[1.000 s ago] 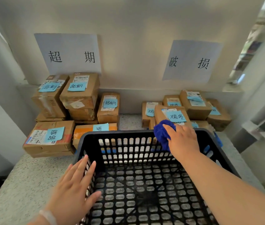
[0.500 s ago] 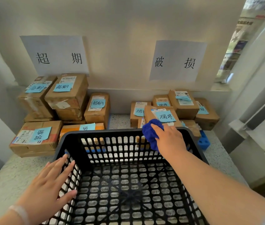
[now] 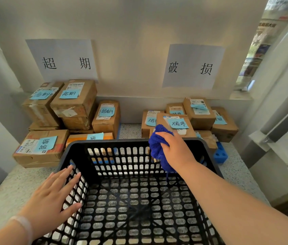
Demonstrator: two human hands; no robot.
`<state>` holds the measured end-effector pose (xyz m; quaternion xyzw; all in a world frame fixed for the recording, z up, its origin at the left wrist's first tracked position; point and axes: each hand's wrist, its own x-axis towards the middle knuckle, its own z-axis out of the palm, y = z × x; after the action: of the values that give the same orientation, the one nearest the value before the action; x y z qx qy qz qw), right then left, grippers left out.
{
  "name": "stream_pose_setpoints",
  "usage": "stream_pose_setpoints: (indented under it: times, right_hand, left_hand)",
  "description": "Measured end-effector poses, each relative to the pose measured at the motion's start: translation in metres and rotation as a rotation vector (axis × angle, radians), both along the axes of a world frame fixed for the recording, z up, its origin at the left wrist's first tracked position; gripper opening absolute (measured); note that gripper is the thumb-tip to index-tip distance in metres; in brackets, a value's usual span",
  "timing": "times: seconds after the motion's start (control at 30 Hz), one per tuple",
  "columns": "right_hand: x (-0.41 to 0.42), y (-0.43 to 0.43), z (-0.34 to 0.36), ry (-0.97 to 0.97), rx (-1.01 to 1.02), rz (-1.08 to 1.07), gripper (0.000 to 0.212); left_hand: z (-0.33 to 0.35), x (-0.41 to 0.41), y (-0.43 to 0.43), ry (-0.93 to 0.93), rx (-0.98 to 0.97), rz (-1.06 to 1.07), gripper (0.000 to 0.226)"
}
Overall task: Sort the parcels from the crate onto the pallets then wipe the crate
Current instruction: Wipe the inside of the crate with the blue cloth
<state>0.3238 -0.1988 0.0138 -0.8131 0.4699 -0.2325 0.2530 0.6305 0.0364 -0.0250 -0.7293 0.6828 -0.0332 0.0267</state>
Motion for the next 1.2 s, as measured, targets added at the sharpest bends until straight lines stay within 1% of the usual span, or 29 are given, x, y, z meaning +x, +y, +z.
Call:
stream_pose_setpoints:
  times: [0.17,0.3,0.4,0.43,0.47,0.5,0.53,0.57,0.6,0.7,0.73,0.77,0.83,0.87,0.9,0.97,1.07,1.1,1.13,1.17,1.2]
  right_hand:
    - [0.022,0.015,0.003,-0.073,-0.042,0.117,0.032]
    - [0.024,0.014,0.013,-0.186,-0.033,0.019,0.034]
    - [0.005,-0.001,0.014,-0.121,-0.099,-0.064,0.035]
    - [-0.005,-0.008,0.013,-0.094,-0.068,-0.099,0.034]
    - [-0.016,-0.014,0.011,-0.012,-0.023,-0.14,0.034]
    - [-0.03,-0.018,0.009,0.152,-0.009,-0.167,0.039]
    - [-0.042,-0.018,0.007,0.346,-0.004,-0.184,0.05]
    - [-0.055,-0.018,0.005,0.481,-0.032,-0.197,0.06]
    - [-0.065,-0.016,0.004,0.55,-0.055,-0.205,0.066]
    - [-0.077,-0.009,0.009,0.669,-0.077,-0.252,0.071]
    - [-0.079,-0.009,0.008,0.647,-0.089,-0.259,0.07]
    - [-0.081,-0.01,0.004,0.568,-0.105,-0.266,0.066]
    - [-0.086,-0.014,0.0,0.299,-0.069,-0.328,0.061]
    - [-0.089,-0.018,-0.001,0.206,-0.039,-0.375,0.059]
    - [-0.092,-0.022,-0.001,0.168,-0.008,-0.428,0.056]
    - [-0.097,-0.026,0.001,0.209,0.043,-0.491,0.052]
    - [-0.102,-0.021,0.002,0.304,0.051,-0.423,0.052]
    - [-0.102,-0.018,0.002,0.339,0.045,-0.39,0.051]
    - [-0.101,-0.014,0.001,0.365,0.04,-0.363,0.05]
    - [-0.1,-0.011,0.001,0.372,0.04,-0.349,0.049]
    - [-0.1,-0.006,0.002,0.355,0.053,-0.349,0.048]
  left_hand:
    - [0.002,0.0,0.0,-0.021,0.0,-0.008,0.079]
    - [0.004,-0.002,0.0,-0.062,0.007,-0.022,0.077]
    - [0.003,-0.001,-0.001,-0.077,0.02,-0.034,0.077]
    - [0.003,-0.001,-0.001,-0.074,0.023,-0.035,0.077]
    - [0.002,-0.001,-0.001,-0.073,0.024,-0.037,0.078]
    - [0.002,0.0,-0.001,-0.073,0.025,-0.036,0.078]
    - [0.001,0.001,-0.001,-0.067,0.027,-0.033,0.079]
    - [0.001,0.001,-0.001,-0.058,0.03,-0.028,0.079]
    - [0.0,0.002,-0.002,-0.047,0.029,-0.022,0.079]
    - [-0.001,0.004,-0.003,-0.035,0.023,-0.001,0.079]
    - [-0.001,0.003,-0.003,-0.037,0.029,0.001,0.079]
    - [-0.001,0.002,-0.004,-0.037,0.043,0.006,0.08]
    - [0.002,-0.001,-0.005,-0.046,0.087,0.02,0.082]
    - [0.004,-0.003,-0.005,-0.051,0.105,0.025,0.082]
    - [0.006,-0.004,-0.005,-0.062,0.121,0.028,0.082]
    - [0.007,-0.005,-0.005,-0.091,0.168,0.034,0.08]
    - [0.008,-0.007,-0.003,-0.097,0.177,0.069,0.084]
    - [0.008,-0.008,-0.002,-0.078,0.137,0.079,0.089]
    - [0.004,-0.006,-0.001,-0.08,0.011,0.065,0.095]
    - [0.001,-0.005,0.0,-0.046,-0.025,0.076,0.1]
    - [0.001,-0.005,0.001,-0.006,-0.009,0.089,0.103]
